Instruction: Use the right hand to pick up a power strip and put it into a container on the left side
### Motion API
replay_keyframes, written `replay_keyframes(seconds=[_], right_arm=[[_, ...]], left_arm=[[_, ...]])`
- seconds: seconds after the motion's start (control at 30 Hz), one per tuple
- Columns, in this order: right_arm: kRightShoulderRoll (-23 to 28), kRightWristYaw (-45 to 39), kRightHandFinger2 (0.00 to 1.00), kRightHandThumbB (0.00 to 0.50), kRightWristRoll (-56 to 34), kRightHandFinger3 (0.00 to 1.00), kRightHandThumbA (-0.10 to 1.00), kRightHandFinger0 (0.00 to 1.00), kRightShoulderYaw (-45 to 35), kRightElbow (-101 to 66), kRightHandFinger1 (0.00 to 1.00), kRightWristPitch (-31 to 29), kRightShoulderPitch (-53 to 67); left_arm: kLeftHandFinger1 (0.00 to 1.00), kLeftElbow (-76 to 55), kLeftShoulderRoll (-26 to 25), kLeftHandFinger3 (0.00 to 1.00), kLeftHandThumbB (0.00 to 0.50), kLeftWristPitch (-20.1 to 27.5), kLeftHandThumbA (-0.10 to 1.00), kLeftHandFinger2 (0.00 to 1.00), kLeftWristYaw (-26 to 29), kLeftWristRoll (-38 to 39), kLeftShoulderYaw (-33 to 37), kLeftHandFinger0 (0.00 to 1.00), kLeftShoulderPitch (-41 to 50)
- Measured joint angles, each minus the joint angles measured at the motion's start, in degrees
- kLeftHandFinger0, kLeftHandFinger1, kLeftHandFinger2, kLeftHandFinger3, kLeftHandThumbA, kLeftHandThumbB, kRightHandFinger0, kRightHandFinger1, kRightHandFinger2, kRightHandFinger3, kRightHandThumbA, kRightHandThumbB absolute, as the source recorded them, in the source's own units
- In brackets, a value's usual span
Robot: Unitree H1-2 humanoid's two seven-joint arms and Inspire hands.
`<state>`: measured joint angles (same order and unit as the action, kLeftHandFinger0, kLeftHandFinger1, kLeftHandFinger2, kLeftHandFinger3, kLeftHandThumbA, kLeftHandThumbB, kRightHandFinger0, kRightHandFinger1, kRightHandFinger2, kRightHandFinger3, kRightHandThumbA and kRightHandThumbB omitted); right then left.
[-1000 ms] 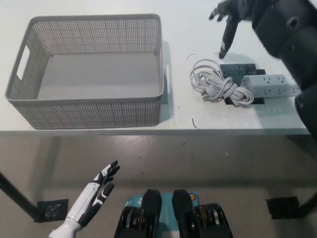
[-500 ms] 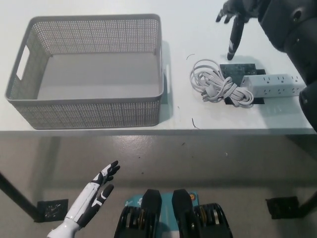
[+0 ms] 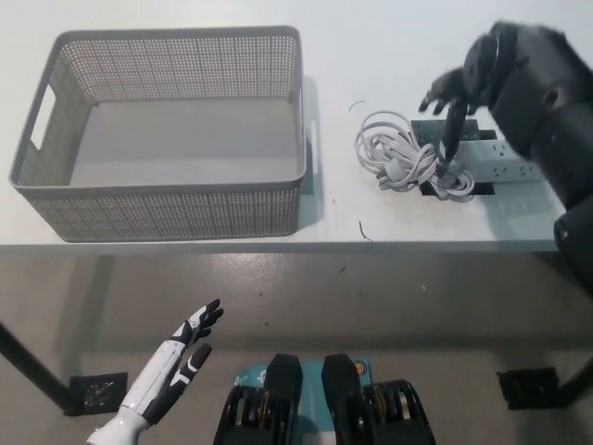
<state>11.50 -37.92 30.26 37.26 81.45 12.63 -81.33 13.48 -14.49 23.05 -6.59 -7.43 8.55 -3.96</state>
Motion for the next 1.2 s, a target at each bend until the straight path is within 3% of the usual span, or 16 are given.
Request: replay_keyframes(seconds=[0.17, 0.4, 0.43, 0.47, 0.5, 0.53, 0.57, 0.6, 0.67, 0.77, 0.83, 0.93, 1.07, 1.1, 1.17, 1.2], right_arm=[[-1.91, 2.95, 1.0, 0.402, 1.71, 1.0, 1.0, 1.0, 2.25, 0.79, 1.0, 0.37, 3.78], [-3.85, 7.38, 1.0, 0.353, 3.53, 1.0, 1.0, 1.0, 3.57, 0.97, 1.0, 0.69, 5.31], [-4.01, 8.38, 1.0, 0.385, 3.81, 1.0, 1.0, 1.0, 3.64, 0.98, 1.0, 0.72, 5.78], [-4.14, 9.65, 1.0, 0.286, 4.09, 1.0, 0.9, 1.0, 3.66, 0.95, 1.0, 0.73, 6.19], [-4.22, 10.86, 1.0, 0.287, 4.27, 1.0, 0.8, 1.0, 3.69, 0.86, 1.0, 0.72, 6.47], [-4.24, 11.42, 0.96, 0.208, 4.31, 1.0, 0.52, 0.83, 3.68, 0.81, 0.91, 0.71, 6.57], [-4.24, 13.5, 0.65, 0.226, 4.38, 0.92, 0.24, 0.49, 3.62, 0.65, 0.55, 0.61, 6.91], [-4.25, 14.24, 0.51, 0.266, 4.39, 0.77, 0.09, 0.3, 3.6, 0.52, 0.39, 0.54, 6.97], [-4.52, 15.94, 0.32, 0.292, 4.43, 0.59, -0.03, 0.1, 3.57, 0.37, 0.18, 0.24, 6.99], [-4.65, 17.96, 0.29, 0.236, 4.46, 0.52, -0.1, 0.11, 3.52, 0.34, 0.19, -0.06, 7.19], [-4.68, 19.18, 0.23, 0.226, 4.44, 0.45, -0.1, 0.01, 3.42, 0.33, 0.11, -0.39, 7.35], [-4.69, 20.4, 0.26, 0.245, 4.38, 0.45, -0.1, 0.02, 3.12, 0.33, 0.13, -0.9, 7.63], [-4.68, 21.27, 0.13, 0.168, 4.36, 0.36, -0.1, 0.0, 2.83, 0.33, 0.0, -1.34, 7.9], [-4.68, 21.56, 0.22, 0.131, 4.34, 0.44, -0.1, 0.11, 2.63, 0.33, 0.21, -1.65, 7.99], [-4.65, 21.77, 0.09, 0.089, 4.34, 0.41, -0.1, 0.0, 2.42, 0.33, 0.01, -1.98, 8.05], [-4.6, 21.89, 0.08, 0.079, 4.34, 0.38, -0.1, 0.0, 2.21, 0.33, 0.0, -2.26, 8.09]], left_arm=[[1.0, -1.34, -0.05, 1.0, 0.266, -0.02, 1.0, 1.0, 0.0, -0.01, -0.43, 1.0, 0.02], [1.0, -2.18, -0.14, 1.0, 0.288, -0.15, 1.0, 1.0, -0.09, -0.03, -0.63, 1.0, -0.04], [1.0, -2.32, -0.14, 1.0, 0.295, -0.17, 1.0, 1.0, -0.15, -0.02, -0.64, 1.0, -0.02], [1.0, -2.47, -0.13, 1.0, 0.292, -0.2, 1.0, 1.0, -0.2, -0.02, -0.65, 1.0, -0.01], [1.0, -2.46, -0.12, 1.0, 0.292, -0.26, 1.0, 1.0, -0.2, -0.01, -0.65, 1.0, -0.02], [1.0, -2.46, -0.11, 1.0, 0.287, -0.28, 1.0, 1.0, -0.2, -0.01, -0.64, 1.0, -0.02], [1.0, -2.44, -0.1, 1.0, 0.278, -0.35, 1.0, 1.0, -0.2, -0.01, -0.63, 1.0, 0.0], [1.0, -2.43, -0.1, 1.0, 0.268, -0.37, 1.0, 1.0, -0.2, -0.01, -0.63, 1.0, 0.01], [1.0, -2.27, -0.09, 1.0, 0.269, -0.41, 1.0, 1.0, -0.21, 0.01, -0.62, 1.0, -0.02], [1.0, -2.05, -0.09, 1.0, 0.268, -0.42, 1.0, 1.0, -0.21, 0.01, -0.61, 1.0, -0.02], [1.0, -1.9, -0.08, 1.0, 0.267, -0.47, 1.0, 1.0, -0.21, 0.0, -0.61, 1.0, -0.02], [1.0, -1.81, -0.07, 1.0, 0.261, -0.52, 1.0, 1.0, -0.21, 0.0, -0.59, 1.0, -0.02], [1.0, -1.77, -0.05, 1.0, 0.264, -0.55, 1.0, 1.0, -0.21, 0.0, -0.58, 1.0, -0.02], [1.0, -1.76, -0.05, 1.0, 0.269, -0.56, 1.0, 1.0, -0.21, 0.0, -0.58, 1.0, -0.02], [1.0, -1.76, -0.05, 1.0, 0.274, -0.58, 1.0, 1.0, -0.21, 0.0, -0.58, 1.0, -0.01], [1.0, -1.75, -0.04, 1.0, 0.274, -0.59, 1.0, 1.0, -0.21, 0.0, -0.58, 1.0, -0.01]])
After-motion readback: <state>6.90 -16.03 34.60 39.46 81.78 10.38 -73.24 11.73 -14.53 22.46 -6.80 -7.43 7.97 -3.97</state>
